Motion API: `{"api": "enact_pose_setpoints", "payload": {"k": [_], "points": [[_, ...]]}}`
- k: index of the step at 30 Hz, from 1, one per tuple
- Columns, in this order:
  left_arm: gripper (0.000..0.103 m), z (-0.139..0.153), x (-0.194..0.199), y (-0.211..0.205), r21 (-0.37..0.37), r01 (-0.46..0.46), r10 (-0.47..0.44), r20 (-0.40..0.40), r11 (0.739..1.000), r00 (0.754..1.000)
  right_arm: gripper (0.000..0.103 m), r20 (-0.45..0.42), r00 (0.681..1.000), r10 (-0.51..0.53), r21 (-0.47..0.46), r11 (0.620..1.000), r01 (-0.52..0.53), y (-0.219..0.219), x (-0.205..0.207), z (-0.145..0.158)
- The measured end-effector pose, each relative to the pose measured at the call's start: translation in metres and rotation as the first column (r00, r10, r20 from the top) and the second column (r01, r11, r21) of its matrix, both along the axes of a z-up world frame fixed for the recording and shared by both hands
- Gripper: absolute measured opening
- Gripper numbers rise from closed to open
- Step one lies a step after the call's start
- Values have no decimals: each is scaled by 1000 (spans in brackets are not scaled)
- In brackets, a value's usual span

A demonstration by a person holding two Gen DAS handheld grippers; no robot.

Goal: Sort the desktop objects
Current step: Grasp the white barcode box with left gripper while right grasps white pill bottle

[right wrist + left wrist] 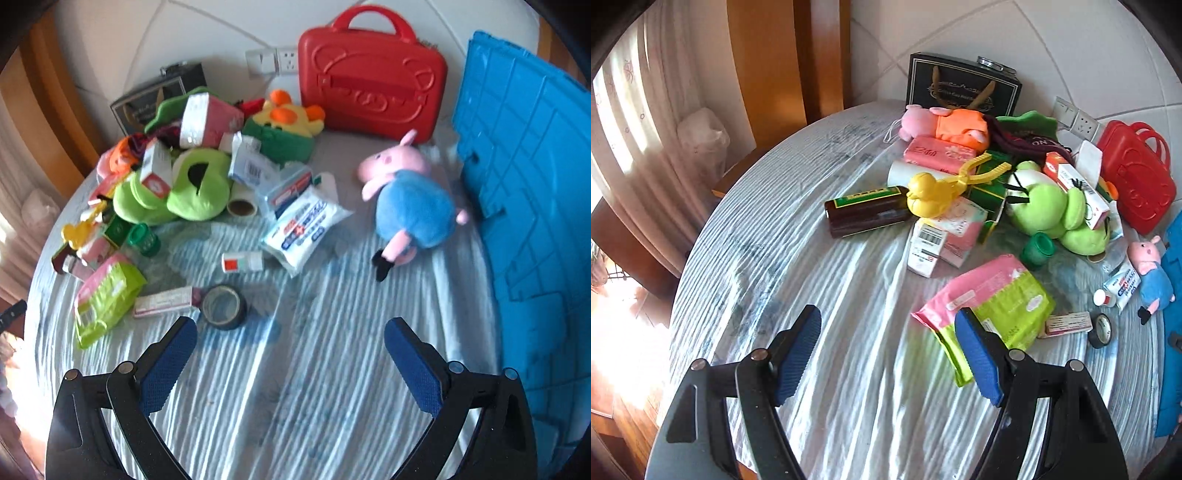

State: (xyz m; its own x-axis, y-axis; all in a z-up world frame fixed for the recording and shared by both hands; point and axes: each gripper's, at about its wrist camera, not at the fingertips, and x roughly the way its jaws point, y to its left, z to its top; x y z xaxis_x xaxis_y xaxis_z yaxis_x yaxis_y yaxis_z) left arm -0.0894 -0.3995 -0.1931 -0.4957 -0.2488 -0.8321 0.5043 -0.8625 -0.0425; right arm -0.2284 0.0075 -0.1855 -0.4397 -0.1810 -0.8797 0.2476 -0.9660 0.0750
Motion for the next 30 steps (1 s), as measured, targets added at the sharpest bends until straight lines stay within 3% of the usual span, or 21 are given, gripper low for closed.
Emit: {"api": "enact_pose_setpoints", "payload": {"k": [4,19,25,29,30], "points": [[75,-19,-18,-15,1,21,-21,19,1000,1000,103,115,993,-24,41,999,20,-15,-16,-44],[75,-103,-121,-27,4,122,-121,125,993,985,103,303,946,-118,175,982,66,-32,-55,-129],[78,-117,-123,-38,25,130,-132,103,991,986,103,265,955,-133,149,984,96,-23,-49,-127],[98,-122,-120,-44,15,102,-102,82,995,991,103,217,964,-153,138,982,125,-18,-43,-125],[99,-122,-119,-43,4,109,-109,78,994,991,103,209,965,-155,137,982,128,-17,-43,-124]]}}
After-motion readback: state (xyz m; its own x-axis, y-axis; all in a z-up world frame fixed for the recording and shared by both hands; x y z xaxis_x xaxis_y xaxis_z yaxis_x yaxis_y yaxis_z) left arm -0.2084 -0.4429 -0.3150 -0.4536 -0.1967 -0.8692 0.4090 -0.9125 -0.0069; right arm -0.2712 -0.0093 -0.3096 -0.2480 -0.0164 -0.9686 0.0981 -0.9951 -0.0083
